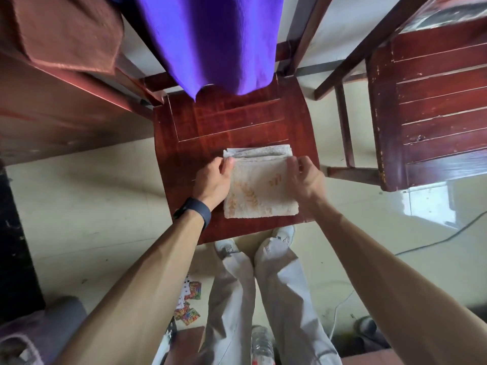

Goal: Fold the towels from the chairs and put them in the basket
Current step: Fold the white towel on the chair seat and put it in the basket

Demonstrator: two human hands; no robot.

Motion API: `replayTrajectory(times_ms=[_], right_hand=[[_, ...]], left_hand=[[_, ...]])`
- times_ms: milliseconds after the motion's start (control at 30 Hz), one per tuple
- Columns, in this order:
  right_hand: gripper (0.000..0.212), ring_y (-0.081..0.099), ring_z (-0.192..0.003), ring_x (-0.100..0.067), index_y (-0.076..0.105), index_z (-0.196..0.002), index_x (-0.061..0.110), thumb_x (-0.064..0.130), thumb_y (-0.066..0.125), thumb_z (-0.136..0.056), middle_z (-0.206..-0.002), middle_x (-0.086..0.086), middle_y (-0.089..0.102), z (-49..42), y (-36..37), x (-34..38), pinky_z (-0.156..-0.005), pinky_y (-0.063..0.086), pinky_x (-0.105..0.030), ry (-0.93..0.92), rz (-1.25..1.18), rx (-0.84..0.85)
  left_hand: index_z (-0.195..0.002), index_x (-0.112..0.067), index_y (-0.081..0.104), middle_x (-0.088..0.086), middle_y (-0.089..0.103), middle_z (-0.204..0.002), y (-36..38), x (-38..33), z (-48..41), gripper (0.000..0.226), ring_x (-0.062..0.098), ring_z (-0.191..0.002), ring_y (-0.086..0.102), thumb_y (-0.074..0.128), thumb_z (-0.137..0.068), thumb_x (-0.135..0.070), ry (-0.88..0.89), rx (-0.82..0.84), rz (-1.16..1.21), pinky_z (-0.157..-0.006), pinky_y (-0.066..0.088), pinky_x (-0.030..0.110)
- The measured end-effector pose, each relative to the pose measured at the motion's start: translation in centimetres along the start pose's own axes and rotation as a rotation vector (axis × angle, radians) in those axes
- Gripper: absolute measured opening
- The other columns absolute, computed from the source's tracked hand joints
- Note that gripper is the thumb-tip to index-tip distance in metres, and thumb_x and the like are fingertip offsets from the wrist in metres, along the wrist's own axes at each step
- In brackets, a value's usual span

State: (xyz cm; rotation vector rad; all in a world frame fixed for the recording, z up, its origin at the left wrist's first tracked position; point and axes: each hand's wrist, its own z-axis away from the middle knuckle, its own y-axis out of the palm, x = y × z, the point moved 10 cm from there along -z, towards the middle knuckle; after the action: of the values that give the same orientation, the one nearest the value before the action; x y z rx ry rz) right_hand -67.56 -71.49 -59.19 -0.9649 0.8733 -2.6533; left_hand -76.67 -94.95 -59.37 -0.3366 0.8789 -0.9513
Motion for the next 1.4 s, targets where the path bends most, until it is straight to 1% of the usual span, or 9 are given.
replayTrajectory(times_ms=[200,433,700,933,1067,1167,1233,1300,1400], right_hand=[[0.042,0.063,-0.073,-0.030,0.050,-0.086,0.019,0.051,0.030,-0.103,-0.077,-0.004,0.065,-2.0,0.1,0.6,-0.069,0.051,-0.039,-0.022,0.096,-0.109],[0.044,0.061,-0.079,-0.038,0.051,-0.092,0.019,0.055,0.028,-0.103,-0.087,-0.013,0.070,-2.8,0.0,1.6,-0.067,0.037,-0.035,-0.057,0.231,-0.184],[0.049,0.059,-0.087,-0.037,0.049,-0.088,0.020,0.060,0.024,-0.101,-0.093,-0.007,0.069,-4.1,-0.3,2.0,-0.072,0.038,-0.037,-0.024,0.384,-0.225],[0.047,0.059,-0.088,-0.037,0.044,-0.097,0.019,0.063,0.027,-0.099,-0.098,-0.008,0.065,-3.5,-0.4,2.2,-0.073,0.036,-0.041,-0.011,0.390,-0.225],[0.035,0.053,-0.094,-0.032,0.050,-0.106,0.014,0.048,0.045,-0.100,-0.103,-0.008,0.058,-0.2,-1.4,2.5,-0.082,0.041,-0.042,-0.207,0.194,-0.310],[0.035,0.054,-0.114,-0.033,0.059,-0.122,0.006,0.031,0.046,-0.100,-0.125,-0.013,0.059,4.2,-0.8,3.1,-0.097,0.041,-0.041,-0.465,0.249,-0.395],[0.046,0.047,-0.135,-0.030,0.055,-0.138,0.009,0.030,0.043,-0.099,-0.147,-0.012,0.050,5.6,1.0,3.0,-0.108,0.038,-0.041,-0.530,0.338,-0.340],[0.053,0.033,-0.148,-0.024,0.046,-0.149,0.016,0.032,0.037,-0.099,-0.159,-0.007,0.039,5.5,3.2,3.0,-0.115,0.033,-0.047,-0.556,0.426,-0.234],[0.057,0.014,-0.154,-0.016,0.029,-0.158,0.020,0.037,0.028,-0.104,-0.166,0.001,0.022,3.0,5.2,2.8,-0.120,0.021,-0.058,-0.556,0.543,-0.076]], left_hand=[[-0.091,-0.012,0.057,0.012,0.067,-0.086,0.1,0.1,-1.5,0.045,0.035,-0.081,0.062,0.037,-0.103,-0.050,0.009,-0.080,-0.026,-0.066,0.048,0.040],[-0.082,-0.016,0.047,0.015,0.068,-0.090,-0.3,-0.3,-2.0,0.049,0.040,-0.085,0.064,0.025,-0.103,-0.055,-0.031,-0.171,-0.223,-0.062,0.038,0.036],[-0.097,-0.014,0.064,0.014,0.073,-0.098,-1.0,-1.4,-2.3,0.054,0.040,-0.089,0.068,0.025,-0.104,-0.051,0.001,-0.313,-0.488,-0.066,0.034,0.035],[-0.101,-0.016,0.059,0.013,0.069,-0.100,-1.7,-0.3,-2.9,0.056,0.039,-0.093,0.065,0.029,-0.097,-0.062,-0.126,-0.275,-0.397,-0.067,0.037,0.036],[-0.091,-0.016,0.050,0.006,0.057,-0.090,-2.5,-4.2,1.7,0.035,0.030,-0.083,0.056,0.043,-0.097,-0.049,0.265,-0.449,-0.367,-0.063,0.040,0.038],[-0.102,-0.015,0.062,0.006,0.062,-0.111,1.8,-6.4,6.0,0.026,0.028,-0.096,0.056,0.052,-0.094,-0.038,0.570,-0.353,-0.461,-0.080,0.043,0.042],[-0.122,-0.012,0.063,0.007,0.056,-0.138,5.1,-6.3,7.1,0.037,0.029,-0.124,0.053,0.055,-0.093,-0.034,0.673,-0.261,-0.527,-0.100,0.040,0.046],[-0.140,-0.013,0.054,0.004,0.039,-0.156,6.4,-5.2,6.4,0.050,0.025,-0.146,0.033,0.053,-0.094,-0.033,0.649,-0.243,-0.548,-0.115,0.028,0.050],[-0.153,-0.021,0.036,0.000,0.024,-0.163,6.3,-4.0,3.9,0.056,0.023,-0.152,0.016,0.042,-0.100,-0.039,0.557,-0.246,-0.548,-0.122,0.014,0.051]])
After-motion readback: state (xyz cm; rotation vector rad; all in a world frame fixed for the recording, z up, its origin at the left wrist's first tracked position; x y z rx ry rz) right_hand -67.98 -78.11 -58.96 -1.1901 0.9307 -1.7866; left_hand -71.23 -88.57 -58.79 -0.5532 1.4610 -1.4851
